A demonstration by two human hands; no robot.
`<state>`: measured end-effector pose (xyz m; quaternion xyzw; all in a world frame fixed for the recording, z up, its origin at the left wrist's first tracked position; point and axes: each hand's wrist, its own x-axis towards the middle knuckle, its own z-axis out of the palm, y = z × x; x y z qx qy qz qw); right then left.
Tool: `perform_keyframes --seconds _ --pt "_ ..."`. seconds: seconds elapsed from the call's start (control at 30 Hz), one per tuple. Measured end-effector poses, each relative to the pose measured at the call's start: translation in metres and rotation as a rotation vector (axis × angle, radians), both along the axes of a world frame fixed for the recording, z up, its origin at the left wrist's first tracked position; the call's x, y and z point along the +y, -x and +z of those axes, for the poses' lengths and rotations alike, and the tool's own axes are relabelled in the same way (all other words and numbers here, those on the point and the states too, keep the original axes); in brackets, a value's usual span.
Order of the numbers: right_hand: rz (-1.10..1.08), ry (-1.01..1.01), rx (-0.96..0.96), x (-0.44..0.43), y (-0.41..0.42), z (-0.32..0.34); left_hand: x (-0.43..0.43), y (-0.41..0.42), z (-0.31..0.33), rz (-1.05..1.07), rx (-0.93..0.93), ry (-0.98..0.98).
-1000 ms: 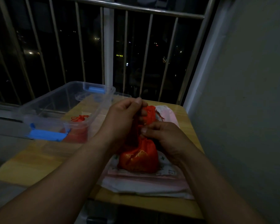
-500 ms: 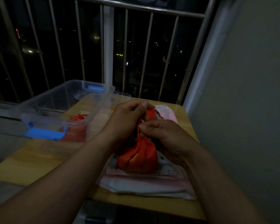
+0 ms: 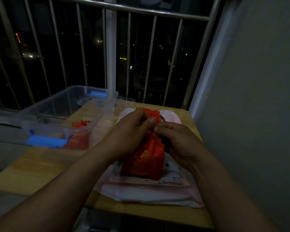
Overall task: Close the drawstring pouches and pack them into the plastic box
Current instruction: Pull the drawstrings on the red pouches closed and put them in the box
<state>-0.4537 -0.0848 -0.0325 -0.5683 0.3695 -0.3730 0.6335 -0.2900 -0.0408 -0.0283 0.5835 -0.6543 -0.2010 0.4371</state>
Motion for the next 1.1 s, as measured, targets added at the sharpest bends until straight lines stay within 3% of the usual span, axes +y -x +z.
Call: perform_keyframes --seconds 0.33,0.53,0.63,1.1 --pt "0.020 0.011 -0.003 -0.003 0.004 0.003 0.006 -0.007 0.007 -0.006 -0.139 -0.071" --pt "-0.023 0.217 0.145 -0.003 0.007 0.005 0.011 -0.007 0.010 -0.088 0.271 -0.259" --pt "-0.020 0.297 0.189 0.000 0.008 0.008 0.012 -0.011 0.009 -0.108 0.342 -0.290" --pt "0.014 0.299 0.187 0.000 0.012 0.008 0.016 -0.013 0.001 -0.127 0.205 -0.163"
